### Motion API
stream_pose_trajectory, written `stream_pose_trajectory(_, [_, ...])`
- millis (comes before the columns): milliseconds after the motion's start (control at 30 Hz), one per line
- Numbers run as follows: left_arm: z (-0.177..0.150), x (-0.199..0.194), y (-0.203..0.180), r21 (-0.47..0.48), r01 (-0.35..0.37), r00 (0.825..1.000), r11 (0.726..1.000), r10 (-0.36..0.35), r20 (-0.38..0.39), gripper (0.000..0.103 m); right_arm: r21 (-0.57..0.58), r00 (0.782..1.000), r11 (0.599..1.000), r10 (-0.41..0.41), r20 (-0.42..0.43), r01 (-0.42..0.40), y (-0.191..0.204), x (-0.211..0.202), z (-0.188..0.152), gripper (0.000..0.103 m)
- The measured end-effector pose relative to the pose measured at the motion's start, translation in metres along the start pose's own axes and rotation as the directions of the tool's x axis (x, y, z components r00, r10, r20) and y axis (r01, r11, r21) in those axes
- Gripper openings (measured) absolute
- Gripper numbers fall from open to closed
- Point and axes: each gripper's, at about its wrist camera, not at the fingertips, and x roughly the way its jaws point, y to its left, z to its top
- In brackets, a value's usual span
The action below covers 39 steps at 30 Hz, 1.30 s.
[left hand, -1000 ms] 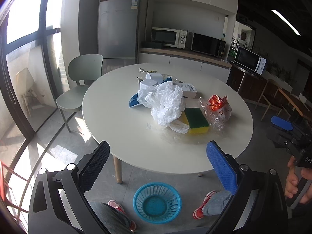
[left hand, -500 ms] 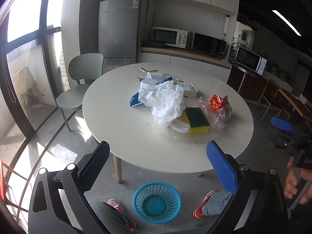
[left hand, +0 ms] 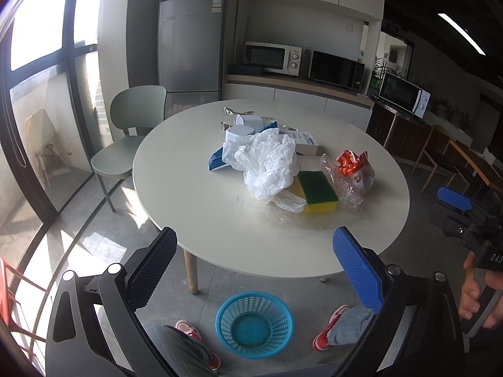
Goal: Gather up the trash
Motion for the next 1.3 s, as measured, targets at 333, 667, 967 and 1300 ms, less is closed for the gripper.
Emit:
stream_pose_trajectory(333, [-0.003,0.004,0.001,-0.002,0.003,1.0,1.0,-0.003,-0.018,0.097,0.017,1.0,1.0,-0.001,-0.011,0.002,-0.007,0.005,0.001,0.095])
stream_pose_trajectory(667, [0.006,0.033,-0.002,-0.001,0.045,0.997,0.999,-0.045,-0.066,0.097,0.051,0.999,0.999,-0.016,-0.04,0.018,-0.023,0.027,0.001,0.095])
stream_pose_trajectory(967, [0.024,0.075,-0.009,0.024,0.071,0.993,0.997,-0.068,-0.096,0.094,0.118,0.997,0.99,-0.069,-0.037,0.073,-0.056,0.059,0.005,0.095])
stream_pose_trajectory(1300, [0.046,0.141,-0.028,0.068,0.09,0.987,0.994,-0.08,-0.142,0.081,0.204,0.988,0.967,-0.148,-0.043,0.154,-0.108,0.113,0.025,0.094])
